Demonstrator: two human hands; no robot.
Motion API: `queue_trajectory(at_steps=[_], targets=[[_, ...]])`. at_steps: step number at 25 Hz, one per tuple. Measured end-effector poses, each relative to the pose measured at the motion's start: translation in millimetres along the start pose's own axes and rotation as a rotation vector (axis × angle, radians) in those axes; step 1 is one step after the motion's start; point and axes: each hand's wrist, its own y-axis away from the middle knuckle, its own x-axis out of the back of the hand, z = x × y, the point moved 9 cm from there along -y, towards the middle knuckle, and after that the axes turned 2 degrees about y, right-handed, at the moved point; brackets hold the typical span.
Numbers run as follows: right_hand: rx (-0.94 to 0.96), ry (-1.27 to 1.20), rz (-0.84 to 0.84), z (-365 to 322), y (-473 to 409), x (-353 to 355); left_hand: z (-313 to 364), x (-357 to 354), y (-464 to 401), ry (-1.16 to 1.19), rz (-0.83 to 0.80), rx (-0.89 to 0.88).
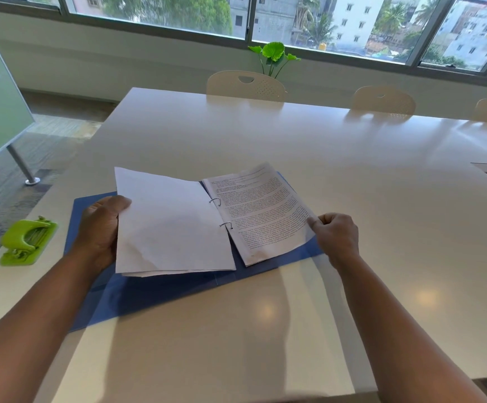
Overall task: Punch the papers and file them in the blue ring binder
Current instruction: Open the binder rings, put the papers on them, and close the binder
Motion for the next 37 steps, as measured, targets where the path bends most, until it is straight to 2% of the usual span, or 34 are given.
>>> queue_trajectory(at_steps=[9, 13, 14, 17, 19, 21, 25, 28, 30, 33, 37], targets=[[0.161, 0.175, -0.003, -12.6, 4.1, -1.0, -3.8, 1.2, -1.1, 0.002, -0.004, 0.003], [0.24, 0.251, 0.084, -25.6, 10.9, 5.0, -1.9, 0.0, 0.8, 0.001, 0.006, -0.001], [0.24, 0.192, 0.1, -28.6, 11.2, 6.9, -1.2, 0.1, 1.6, 0.007, 0.014, -0.006], [0.193, -0.199, 0.075, -44.0, 10.5, 9.6, -0.2, 2.0, 2.9, 0.011, 0.024, -0.023], [0.226, -0.388, 0.012, -71.5, 22.6, 5.2, 3.4, 1.7, 3.9, -0.028, 0.023, -0.058], [0.302, -0.523, -0.147, -108.5, 45.2, -9.0, 11.3, 1.5, 6.8, -0.081, 0.032, -0.127], [0.408, -0.602, -0.461, -164.4, 96.5, -46.4, 22.5, -7.8, 11.4, -0.167, -0.035, -0.216], [0.445, -0.599, -0.545, -185.7, 122.7, -73.5, 23.5, -13.1, 12.7, -0.182, -0.055, -0.145], [0.499, -0.532, -0.579, -193.3, 136.9, -92.8, 19.7, -15.2, 13.9, -0.175, -0.067, -0.051], [0.579, -0.436, -0.635, -199.0, 158.3, -112.0, 19.2, -15.5, 14.3, -0.172, -0.052, -0.003], [0.524, -0.457, -0.725, -190.1, 158.6, -114.1, 19.0, -8.6, 13.6, -0.198, -0.017, -0.005]])
